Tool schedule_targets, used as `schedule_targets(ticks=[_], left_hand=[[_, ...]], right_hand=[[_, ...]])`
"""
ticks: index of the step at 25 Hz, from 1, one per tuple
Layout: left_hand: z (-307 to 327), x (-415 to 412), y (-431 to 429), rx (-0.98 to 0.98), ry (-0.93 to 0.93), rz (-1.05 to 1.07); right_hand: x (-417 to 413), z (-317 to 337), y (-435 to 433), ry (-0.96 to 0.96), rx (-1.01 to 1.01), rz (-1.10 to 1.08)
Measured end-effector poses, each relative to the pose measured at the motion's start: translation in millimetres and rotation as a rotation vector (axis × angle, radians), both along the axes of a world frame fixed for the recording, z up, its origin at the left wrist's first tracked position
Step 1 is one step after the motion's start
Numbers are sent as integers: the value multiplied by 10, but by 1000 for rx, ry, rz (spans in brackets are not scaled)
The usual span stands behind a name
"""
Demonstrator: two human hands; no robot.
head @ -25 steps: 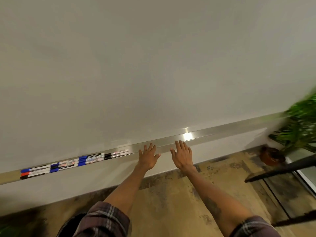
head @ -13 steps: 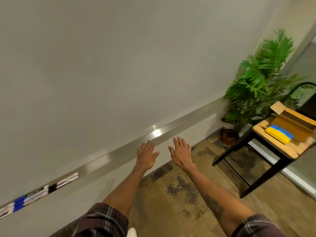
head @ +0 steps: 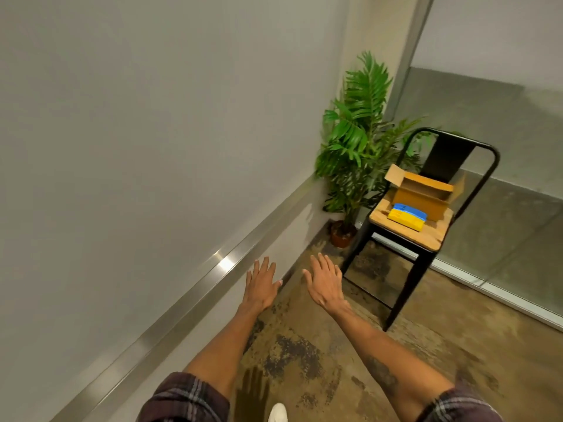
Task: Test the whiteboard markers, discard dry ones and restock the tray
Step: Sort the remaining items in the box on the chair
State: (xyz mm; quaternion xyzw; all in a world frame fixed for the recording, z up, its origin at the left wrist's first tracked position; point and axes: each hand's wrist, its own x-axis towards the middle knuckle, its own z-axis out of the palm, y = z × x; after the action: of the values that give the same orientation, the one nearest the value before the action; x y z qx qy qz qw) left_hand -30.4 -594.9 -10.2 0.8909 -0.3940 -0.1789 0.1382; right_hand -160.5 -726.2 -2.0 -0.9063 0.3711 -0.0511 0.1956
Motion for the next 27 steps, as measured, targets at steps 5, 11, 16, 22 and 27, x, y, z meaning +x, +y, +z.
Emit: schedule_targets(ticks=[5,11,16,22,27], left_hand=[[22,219,-873,-46,4,-174],[-113,270,-1710,-40,80,-316],[-170,183,-2415,-87,257,-351],[-273,88,-3398,-96,260,-389],[-357,-15,-4313,-40,291,-355]], right_hand=[[-46,-42,-755,-4,2,-171],[-259,-142,-1408,1,37,-408],[-472,-269,-1990,-57,141,-585],[-596,-340,-2945,-119,208,-663],[-650,-428,-3831,-189,290,-657]])
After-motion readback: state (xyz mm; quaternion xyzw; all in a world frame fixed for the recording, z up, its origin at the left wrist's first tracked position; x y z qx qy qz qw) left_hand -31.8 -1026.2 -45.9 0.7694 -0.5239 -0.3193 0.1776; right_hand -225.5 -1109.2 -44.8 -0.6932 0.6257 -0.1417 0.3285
